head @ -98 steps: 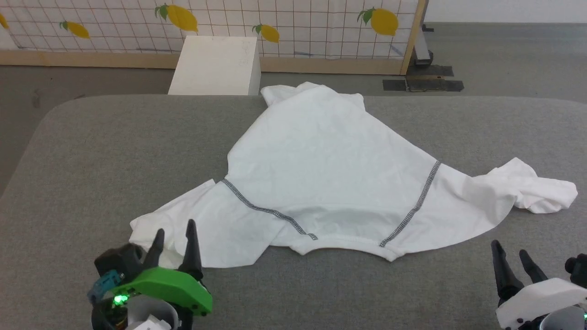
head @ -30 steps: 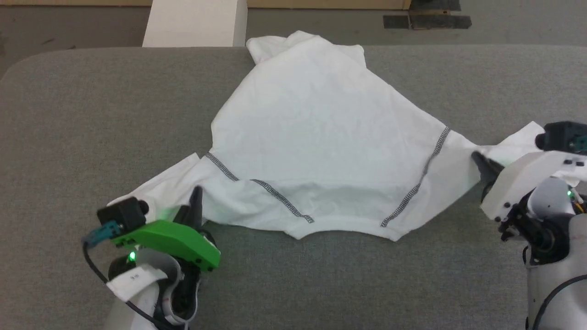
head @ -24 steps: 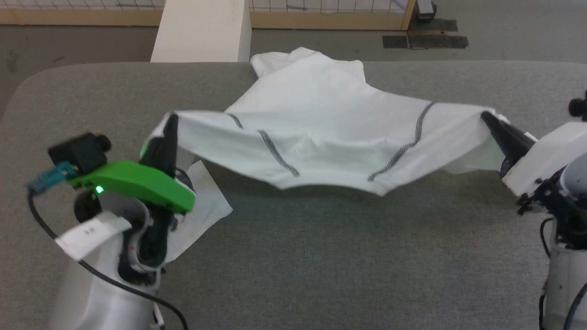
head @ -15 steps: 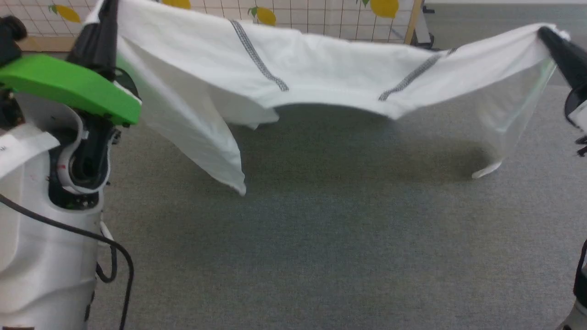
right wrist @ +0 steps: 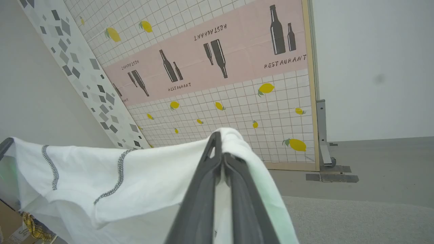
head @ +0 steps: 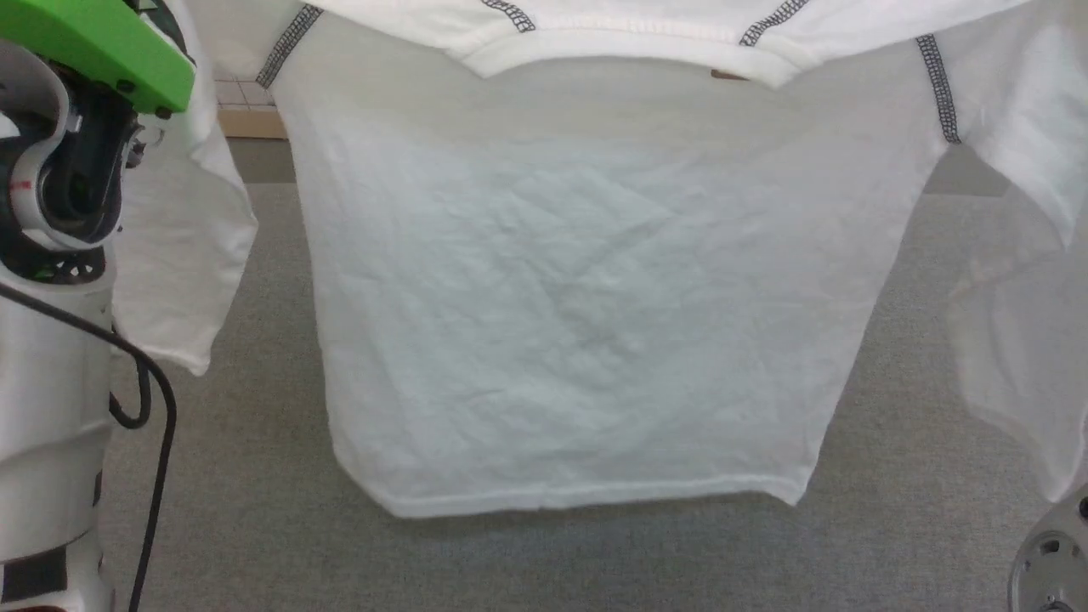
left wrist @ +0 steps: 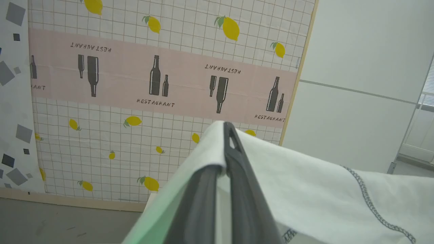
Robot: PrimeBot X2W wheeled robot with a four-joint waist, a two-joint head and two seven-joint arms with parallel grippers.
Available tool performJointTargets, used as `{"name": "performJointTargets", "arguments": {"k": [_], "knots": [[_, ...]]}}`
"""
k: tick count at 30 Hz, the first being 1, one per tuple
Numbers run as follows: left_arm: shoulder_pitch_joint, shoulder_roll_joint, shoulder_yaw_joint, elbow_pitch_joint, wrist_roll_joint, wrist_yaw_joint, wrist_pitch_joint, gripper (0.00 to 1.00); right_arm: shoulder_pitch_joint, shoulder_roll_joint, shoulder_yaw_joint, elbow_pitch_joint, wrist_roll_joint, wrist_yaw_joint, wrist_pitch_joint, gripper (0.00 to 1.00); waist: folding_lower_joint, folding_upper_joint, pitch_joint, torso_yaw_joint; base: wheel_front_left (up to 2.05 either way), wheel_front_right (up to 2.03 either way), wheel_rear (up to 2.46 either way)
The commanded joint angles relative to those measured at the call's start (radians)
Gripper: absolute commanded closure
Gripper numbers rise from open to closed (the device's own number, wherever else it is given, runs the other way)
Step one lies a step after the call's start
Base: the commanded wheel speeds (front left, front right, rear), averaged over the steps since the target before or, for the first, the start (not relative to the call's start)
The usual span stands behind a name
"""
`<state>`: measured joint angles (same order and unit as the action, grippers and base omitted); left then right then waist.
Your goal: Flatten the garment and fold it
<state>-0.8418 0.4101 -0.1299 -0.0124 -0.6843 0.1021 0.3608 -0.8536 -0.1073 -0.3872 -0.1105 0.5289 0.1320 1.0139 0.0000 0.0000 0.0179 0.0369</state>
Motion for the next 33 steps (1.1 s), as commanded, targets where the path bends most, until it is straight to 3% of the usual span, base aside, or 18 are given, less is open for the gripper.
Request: {"name": "performJointTargets", "arguments": {"k": [1, 9, 18, 25, 33], "knots": [[-0.027, 0.014, -0.011, 0.012, 0.020, 0.001, 0.007, 1.00, -0.025, 0.002, 0.009, 0.007, -0.012, -0.001, 0.003, 1.00, 0.0000, 0.0000, 0.017, -0.001, 0.00, 0.00, 0.00], [-0.149, 0.071, -0.061, 0.143, 0.095, -0.025, 0.035, 1.00, -0.154, -0.009, 0.051, 0.061, -0.062, -0.001, 0.003, 1.00, 0.0000, 0.0000, 0.164, -0.003, 0.00, 0.00, 0.00], [-0.414, 0.138, -0.068, 0.283, 0.202, -0.019, 0.001, 1.00, -0.479, 0.025, 0.089, 0.205, -0.199, -0.001, -0.118, 1.00, 0.0000, 0.0000, 0.430, -0.043, 0.00, 0.00, 0.00], [-0.611, 0.131, -0.045, 0.367, 0.249, 0.010, -0.120, 1.00, -0.704, 0.051, 0.075, 0.350, -0.327, -0.001, -0.286, 1.00, 0.0000, 0.0000, 0.567, -0.048, 0.00, 0.00, 0.00], [-0.646, 0.099, -0.050, 0.396, 0.259, 0.032, -0.193, 1.00, -0.791, 0.056, 0.079, 0.502, -0.379, -0.001, -0.397, 1.00, 0.0000, 0.0000, 0.620, -0.033, 0.00, 0.00, 0.00]]}}
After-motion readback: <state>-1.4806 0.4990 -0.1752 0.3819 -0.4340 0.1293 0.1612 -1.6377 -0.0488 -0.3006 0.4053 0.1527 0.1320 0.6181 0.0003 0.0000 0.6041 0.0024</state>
